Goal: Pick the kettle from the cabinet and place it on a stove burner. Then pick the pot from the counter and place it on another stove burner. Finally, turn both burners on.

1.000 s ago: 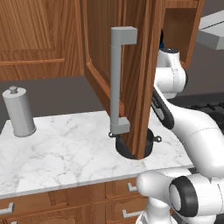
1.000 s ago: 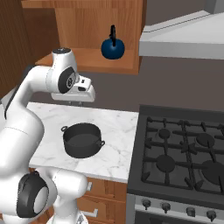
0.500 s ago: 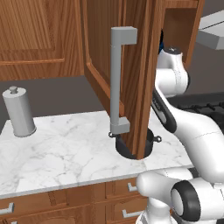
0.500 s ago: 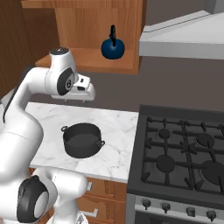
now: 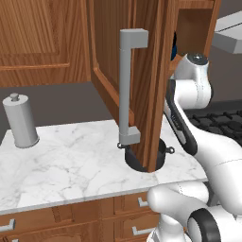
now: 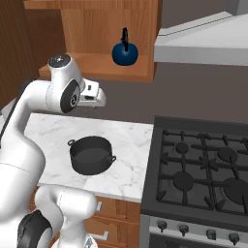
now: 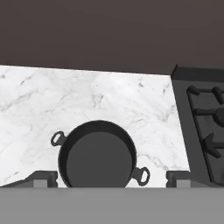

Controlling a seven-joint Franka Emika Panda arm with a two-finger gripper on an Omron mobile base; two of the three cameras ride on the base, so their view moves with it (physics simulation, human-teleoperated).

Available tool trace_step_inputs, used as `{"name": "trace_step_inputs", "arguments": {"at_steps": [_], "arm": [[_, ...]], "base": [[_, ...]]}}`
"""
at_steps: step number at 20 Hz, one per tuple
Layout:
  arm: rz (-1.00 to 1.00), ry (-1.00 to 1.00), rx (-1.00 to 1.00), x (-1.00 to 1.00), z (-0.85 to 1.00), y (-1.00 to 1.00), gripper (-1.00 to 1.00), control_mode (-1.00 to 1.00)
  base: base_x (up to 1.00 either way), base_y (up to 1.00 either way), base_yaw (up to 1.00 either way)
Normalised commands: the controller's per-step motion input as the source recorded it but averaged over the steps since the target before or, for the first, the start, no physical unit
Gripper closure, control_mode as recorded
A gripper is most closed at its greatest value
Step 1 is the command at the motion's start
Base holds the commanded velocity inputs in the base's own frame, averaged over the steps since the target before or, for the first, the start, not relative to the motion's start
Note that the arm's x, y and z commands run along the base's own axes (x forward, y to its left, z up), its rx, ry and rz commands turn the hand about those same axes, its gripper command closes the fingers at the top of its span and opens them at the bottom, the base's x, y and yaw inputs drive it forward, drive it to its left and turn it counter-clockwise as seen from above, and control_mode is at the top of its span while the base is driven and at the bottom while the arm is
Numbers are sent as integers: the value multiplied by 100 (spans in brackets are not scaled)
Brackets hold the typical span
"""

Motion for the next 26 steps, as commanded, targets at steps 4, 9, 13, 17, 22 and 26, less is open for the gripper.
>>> {"name": "trace_step_inputs", "arguments": {"at_steps": [4,9,13,17,22,26], "arm": [[0,-21,-1,-11,31,-1,-100,-100],[0,-19,-1,-2,33,-1,-100,-100],[0,-18,0,0,32,0,-100,-100],[0,-18,0,0,34,-3,-100,-100],[0,-17,0,0,34,-9,-100,-100],[0,-15,0,0,32,-8,-100,-100]], "base": [[0,0,0],[0,0,0],[0,0,0],[0,0,0],[0,0,0],[0,0,0]]}}
